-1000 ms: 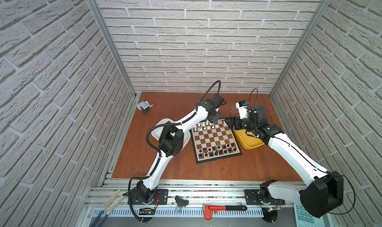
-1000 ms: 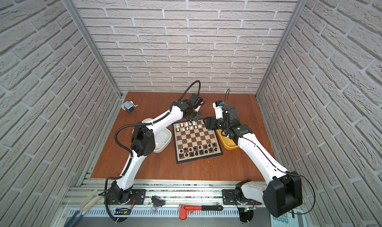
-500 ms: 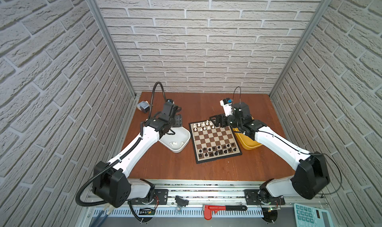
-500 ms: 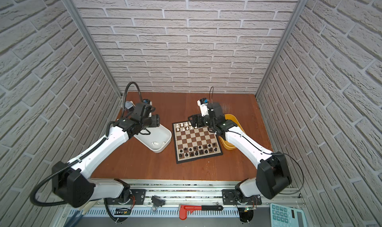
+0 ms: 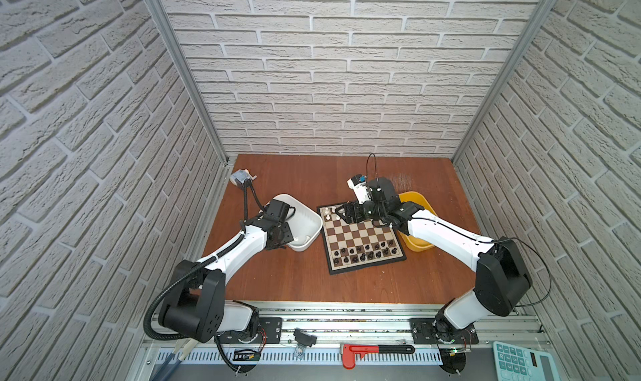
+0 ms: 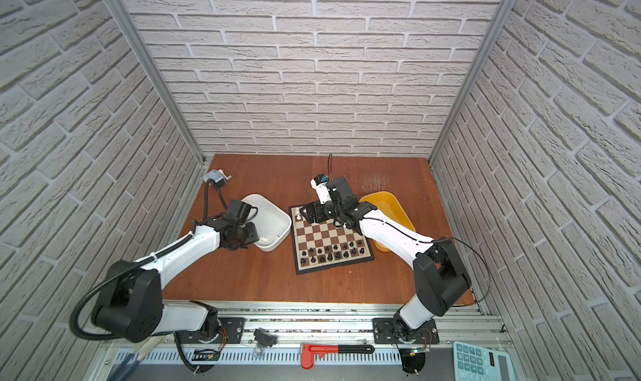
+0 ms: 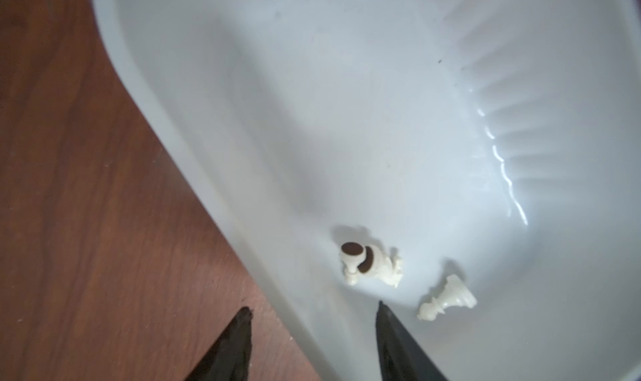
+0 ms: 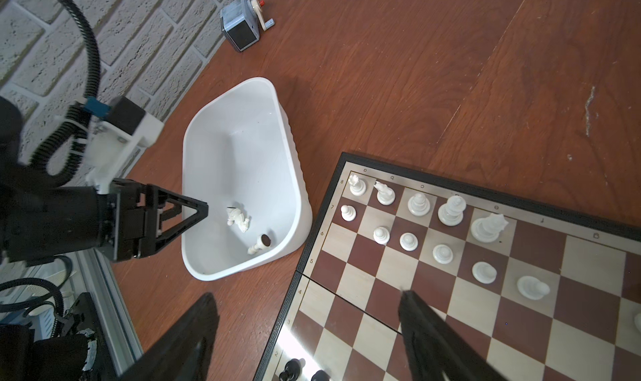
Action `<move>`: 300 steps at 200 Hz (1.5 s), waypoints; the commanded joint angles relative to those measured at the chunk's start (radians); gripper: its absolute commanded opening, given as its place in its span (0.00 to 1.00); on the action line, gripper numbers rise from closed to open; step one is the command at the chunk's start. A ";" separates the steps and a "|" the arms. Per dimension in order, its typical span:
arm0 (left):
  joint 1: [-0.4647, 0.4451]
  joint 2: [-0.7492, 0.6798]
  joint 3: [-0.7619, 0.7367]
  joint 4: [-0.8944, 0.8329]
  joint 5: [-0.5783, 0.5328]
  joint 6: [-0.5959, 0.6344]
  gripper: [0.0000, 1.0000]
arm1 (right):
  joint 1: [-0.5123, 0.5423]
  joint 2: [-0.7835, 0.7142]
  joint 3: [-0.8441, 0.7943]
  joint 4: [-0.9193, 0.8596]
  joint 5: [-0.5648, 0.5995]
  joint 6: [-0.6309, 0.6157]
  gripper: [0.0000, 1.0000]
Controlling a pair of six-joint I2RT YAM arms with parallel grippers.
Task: Set up the chess pieces on the board
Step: 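Return the left gripper into the white bin while the right gripper moves over the board, then lower the left gripper and close it on an upright white pawn in the bin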
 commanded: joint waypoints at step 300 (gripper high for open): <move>-0.047 -0.387 0.048 -0.286 -0.273 -0.072 0.98 | -0.006 -0.162 -0.116 0.145 0.109 0.039 1.00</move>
